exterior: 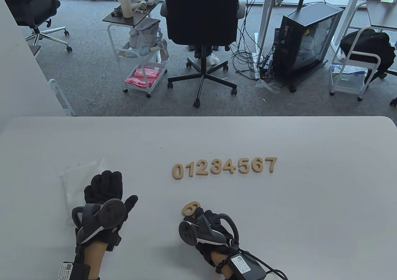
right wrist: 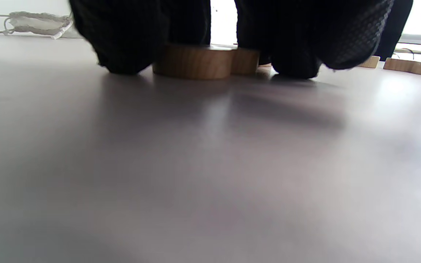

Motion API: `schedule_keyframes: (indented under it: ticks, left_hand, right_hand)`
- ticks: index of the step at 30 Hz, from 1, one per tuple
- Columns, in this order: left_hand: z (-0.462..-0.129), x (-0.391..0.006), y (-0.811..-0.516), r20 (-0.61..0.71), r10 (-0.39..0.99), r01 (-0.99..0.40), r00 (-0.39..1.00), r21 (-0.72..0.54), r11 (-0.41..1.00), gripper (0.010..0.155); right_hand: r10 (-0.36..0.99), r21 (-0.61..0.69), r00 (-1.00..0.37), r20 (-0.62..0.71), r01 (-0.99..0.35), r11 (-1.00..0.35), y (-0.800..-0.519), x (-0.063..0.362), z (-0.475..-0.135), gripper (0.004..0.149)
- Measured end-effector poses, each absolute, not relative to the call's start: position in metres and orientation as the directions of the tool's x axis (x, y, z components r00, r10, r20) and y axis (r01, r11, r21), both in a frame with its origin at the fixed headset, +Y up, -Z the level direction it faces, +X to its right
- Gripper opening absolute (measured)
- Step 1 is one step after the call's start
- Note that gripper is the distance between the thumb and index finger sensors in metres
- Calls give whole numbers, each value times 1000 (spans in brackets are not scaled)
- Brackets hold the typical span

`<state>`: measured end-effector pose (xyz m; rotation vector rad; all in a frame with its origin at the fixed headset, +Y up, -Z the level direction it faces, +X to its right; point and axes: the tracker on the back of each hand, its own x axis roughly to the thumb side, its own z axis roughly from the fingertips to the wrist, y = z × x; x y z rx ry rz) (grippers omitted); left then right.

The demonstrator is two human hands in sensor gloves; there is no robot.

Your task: Empty bag and arrange number blocks in order

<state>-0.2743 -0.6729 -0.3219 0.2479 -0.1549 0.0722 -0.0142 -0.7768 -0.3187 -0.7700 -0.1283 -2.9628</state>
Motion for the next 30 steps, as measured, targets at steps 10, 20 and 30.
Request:
schedule_keyframes:
  ticks: [10, 20, 30]
  left_hand:
    - [-322, -275, -673, 160, 56, -94, 986, 242, 966, 86]
    - [-321, -277, -671, 154, 65, -102, 986, 248, 963, 87]
    - [-321, -280, -671, 150, 79, -116, 985, 253, 960, 87]
  right_hand:
    - [-45, 60, -863, 504, 87, -994, -778, -15, -320, 58]
    - [42, 73, -871, 490, -8, -997, -769, -4, -324, 59]
    - [275, 41, -880, 387, -282, -959, -743, 41, -335, 47]
